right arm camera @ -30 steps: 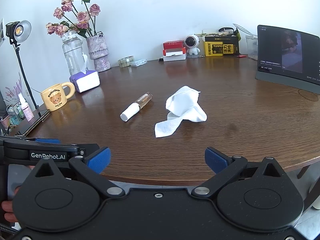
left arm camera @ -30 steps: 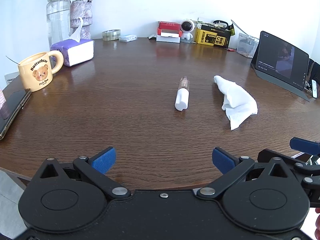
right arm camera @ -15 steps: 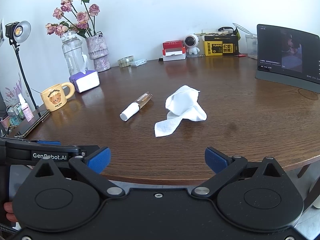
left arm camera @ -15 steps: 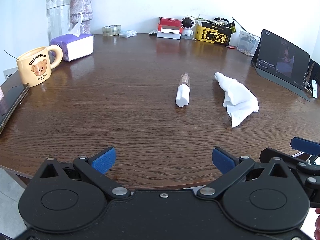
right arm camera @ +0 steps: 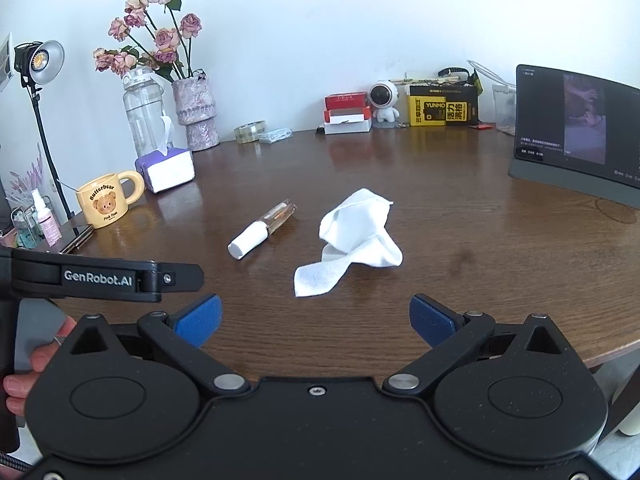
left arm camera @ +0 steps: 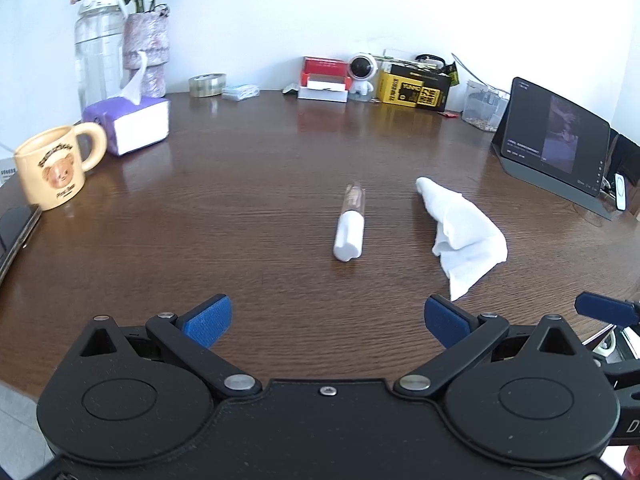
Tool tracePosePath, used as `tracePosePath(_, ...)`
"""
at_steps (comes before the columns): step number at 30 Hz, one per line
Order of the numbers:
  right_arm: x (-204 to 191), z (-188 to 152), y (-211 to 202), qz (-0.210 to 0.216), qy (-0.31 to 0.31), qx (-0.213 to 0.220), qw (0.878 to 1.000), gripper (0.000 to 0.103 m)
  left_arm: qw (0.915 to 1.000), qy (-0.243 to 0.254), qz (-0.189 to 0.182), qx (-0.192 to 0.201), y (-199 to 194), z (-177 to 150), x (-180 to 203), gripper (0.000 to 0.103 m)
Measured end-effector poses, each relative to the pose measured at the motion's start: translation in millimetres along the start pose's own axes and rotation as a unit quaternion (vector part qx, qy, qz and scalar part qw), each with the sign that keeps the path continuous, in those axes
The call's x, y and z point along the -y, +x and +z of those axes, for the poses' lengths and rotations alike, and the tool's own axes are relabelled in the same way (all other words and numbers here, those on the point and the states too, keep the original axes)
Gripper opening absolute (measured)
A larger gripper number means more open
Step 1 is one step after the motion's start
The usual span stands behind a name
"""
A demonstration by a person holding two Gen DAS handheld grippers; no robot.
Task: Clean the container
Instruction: 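Move the left gripper toward the glass vial with white cap, then close the left gripper on the white cap and lift the vial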
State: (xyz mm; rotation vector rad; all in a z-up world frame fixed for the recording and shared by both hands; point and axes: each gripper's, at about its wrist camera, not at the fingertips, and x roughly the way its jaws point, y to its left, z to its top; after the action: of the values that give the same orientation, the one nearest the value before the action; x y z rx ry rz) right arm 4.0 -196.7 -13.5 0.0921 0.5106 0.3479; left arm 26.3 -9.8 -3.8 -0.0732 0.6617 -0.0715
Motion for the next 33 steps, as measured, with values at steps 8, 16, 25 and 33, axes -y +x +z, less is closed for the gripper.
tracePosePath(8, 10, 1, 1, 0.004, 0.004, 0.014, 1.0, 0.102, 0.9998, 0.016, 0.01, 0.005, 17, 8, 9, 0.103)
tracePosePath(16, 22, -2, 4, 0.004, 0.017, 0.016, 1.0, 0.102, 0.9994, 0.019, 0.029, -0.001, 50, 21, 13, 0.087)
tracePosePath(25, 34, -5, 9, 0.002, 0.029, 0.013, 1.0, 0.102, 0.999, 0.027, 0.031, -0.017, 79, 26, 11, 0.057)
tracePosePath(33, 39, -9, 12, 0.002, 0.036, 0.007, 0.999, 0.102, 0.998, 0.059, 0.021, -0.005, 84, 27, 16, 0.034)
